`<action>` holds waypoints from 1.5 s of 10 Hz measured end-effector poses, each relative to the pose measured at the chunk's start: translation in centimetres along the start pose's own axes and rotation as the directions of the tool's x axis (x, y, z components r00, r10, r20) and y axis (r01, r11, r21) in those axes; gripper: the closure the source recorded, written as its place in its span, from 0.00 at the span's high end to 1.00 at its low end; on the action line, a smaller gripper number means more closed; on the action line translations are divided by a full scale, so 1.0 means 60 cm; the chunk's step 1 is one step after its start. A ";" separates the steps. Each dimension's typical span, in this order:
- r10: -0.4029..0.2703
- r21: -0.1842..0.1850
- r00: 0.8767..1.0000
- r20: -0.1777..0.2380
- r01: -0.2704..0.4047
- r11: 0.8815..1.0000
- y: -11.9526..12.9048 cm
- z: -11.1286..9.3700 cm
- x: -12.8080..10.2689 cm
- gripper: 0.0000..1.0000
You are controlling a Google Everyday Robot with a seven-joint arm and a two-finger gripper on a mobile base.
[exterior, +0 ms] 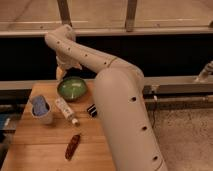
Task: Place the white sponge in the ceramic bowl
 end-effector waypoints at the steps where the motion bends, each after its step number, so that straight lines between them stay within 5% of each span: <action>1: 0.004 0.004 1.000 0.000 -0.004 1.000 -0.006 0.000 0.002 0.80; 11: -0.104 -0.059 0.993 0.050 0.107 0.992 0.065 -0.036 -0.026 0.80; 15: -0.218 -0.103 0.974 0.059 0.224 0.969 0.138 -0.046 -0.025 0.80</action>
